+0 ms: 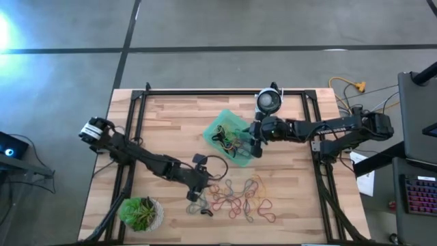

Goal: Pick and place rubber bands into bin
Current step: Put the red rubber band into the blue bin

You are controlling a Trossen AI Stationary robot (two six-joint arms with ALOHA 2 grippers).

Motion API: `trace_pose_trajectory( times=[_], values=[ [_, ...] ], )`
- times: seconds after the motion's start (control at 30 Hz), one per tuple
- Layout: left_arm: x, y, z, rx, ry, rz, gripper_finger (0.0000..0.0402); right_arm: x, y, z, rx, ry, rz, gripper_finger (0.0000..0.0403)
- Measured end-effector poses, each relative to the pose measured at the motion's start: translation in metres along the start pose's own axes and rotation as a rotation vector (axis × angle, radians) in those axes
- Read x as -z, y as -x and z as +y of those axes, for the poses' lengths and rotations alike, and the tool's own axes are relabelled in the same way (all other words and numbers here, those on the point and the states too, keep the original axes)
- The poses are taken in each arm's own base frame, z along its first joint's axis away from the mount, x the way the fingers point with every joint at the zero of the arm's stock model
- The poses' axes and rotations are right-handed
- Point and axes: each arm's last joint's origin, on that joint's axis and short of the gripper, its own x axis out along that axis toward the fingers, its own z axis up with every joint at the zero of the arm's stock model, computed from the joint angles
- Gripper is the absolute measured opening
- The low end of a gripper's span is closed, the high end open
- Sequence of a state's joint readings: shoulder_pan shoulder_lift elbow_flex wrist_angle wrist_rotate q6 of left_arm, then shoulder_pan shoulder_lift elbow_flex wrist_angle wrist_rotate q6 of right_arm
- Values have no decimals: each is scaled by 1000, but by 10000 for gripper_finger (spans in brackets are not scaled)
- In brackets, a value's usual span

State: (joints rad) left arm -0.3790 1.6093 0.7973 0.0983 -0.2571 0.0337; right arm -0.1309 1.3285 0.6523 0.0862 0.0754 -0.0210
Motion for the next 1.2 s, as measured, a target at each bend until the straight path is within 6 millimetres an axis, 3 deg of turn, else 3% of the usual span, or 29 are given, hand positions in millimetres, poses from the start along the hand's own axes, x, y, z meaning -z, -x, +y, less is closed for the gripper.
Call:
trace_pose_trajectory(
  times=[0.33, 0.6, 0.8, 1.0, 1.2],
  values=[
    [10, -14, 2, 29, 0, 58, 160, -7, 9, 31, -209, 184, -51, 164],
    [18, -23, 7, 10, 6, 99, 160, -14, 32, 64, -336, 304, -142, 164],
    [16, -27, 4, 99, 8, 87, 160, -18, 54, 84, -418, 365, -215, 164],
    [11, -27, 2, 167, 22, 38, 160, -19, 65, 91, -448, 379, -244, 164],
    [19, -38, 0, 223, 28, 65, 160, -18, 65, 91, -443, 380, -239, 164]
  ],
)
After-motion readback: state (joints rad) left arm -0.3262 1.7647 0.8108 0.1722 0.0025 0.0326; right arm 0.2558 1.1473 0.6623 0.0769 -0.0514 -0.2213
